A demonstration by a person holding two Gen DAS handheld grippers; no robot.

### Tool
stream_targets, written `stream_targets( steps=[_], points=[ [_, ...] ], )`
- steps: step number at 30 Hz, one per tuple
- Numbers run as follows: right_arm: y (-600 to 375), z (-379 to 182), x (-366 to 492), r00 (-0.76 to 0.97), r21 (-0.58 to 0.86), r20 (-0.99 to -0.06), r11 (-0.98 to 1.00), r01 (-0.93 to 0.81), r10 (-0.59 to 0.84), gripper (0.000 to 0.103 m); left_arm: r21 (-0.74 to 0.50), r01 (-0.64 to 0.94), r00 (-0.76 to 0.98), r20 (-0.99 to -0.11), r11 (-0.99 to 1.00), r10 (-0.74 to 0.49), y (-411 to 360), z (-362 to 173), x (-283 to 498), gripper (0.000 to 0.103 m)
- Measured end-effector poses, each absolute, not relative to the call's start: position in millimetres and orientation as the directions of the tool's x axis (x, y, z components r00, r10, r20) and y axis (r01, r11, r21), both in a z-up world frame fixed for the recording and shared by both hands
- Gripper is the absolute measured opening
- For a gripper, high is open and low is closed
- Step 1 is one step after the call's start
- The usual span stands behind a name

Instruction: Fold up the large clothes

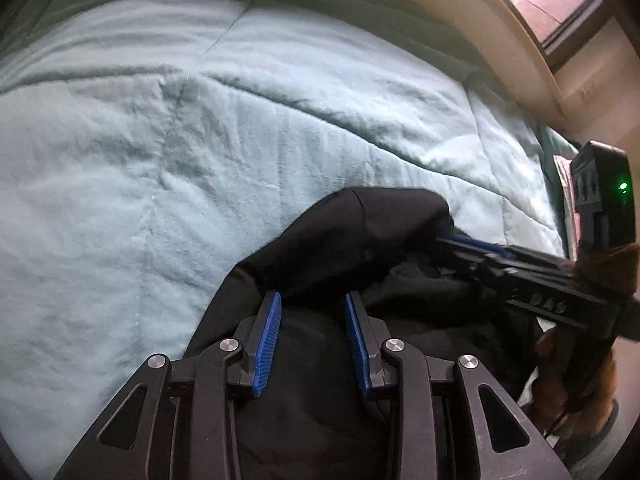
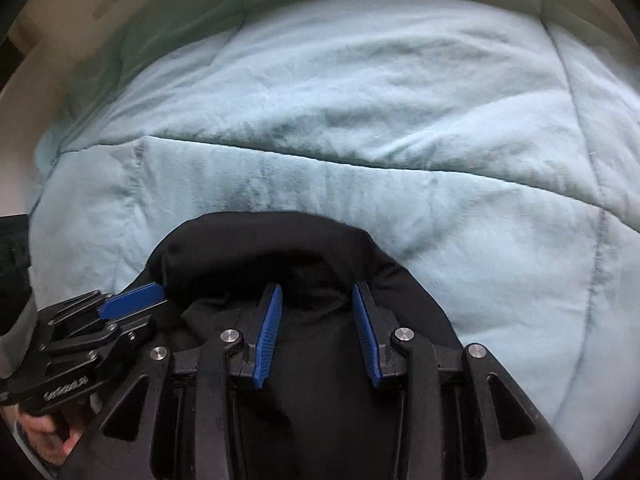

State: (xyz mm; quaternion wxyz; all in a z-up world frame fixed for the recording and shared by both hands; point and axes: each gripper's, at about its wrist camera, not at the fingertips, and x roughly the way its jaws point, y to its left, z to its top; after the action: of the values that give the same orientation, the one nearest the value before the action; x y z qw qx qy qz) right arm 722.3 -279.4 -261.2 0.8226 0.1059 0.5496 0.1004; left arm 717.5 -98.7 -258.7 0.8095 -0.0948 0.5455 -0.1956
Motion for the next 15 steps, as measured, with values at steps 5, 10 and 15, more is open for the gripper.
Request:
stream_targets(
  steps=[5, 10, 15],
  points=[
    [-304, -213, 671, 0.454, 0.25, -0.855, 0.966, -0.063, 0.25, 0.039, -0.355, 0.267, 0.383, -0.814, 0.896, -0.437, -80, -219, 674, 0.034],
    [-307, -208, 621, 0.452, 0.122, -0.883, 0.992, -0.04, 0.127, 0.039, -0.307, 0.257, 0.383, -0.838, 0.916, -0.388, -58, -216, 648, 0.036],
    [-313, -278, 614, 0.295, 0.094, -0.951, 0.996, -0.012, 0.093, 0.038, -0.324, 0.2, 0.25, -0.895, 0.925, -0.368, -54, -268, 654, 0.035]
  ],
)
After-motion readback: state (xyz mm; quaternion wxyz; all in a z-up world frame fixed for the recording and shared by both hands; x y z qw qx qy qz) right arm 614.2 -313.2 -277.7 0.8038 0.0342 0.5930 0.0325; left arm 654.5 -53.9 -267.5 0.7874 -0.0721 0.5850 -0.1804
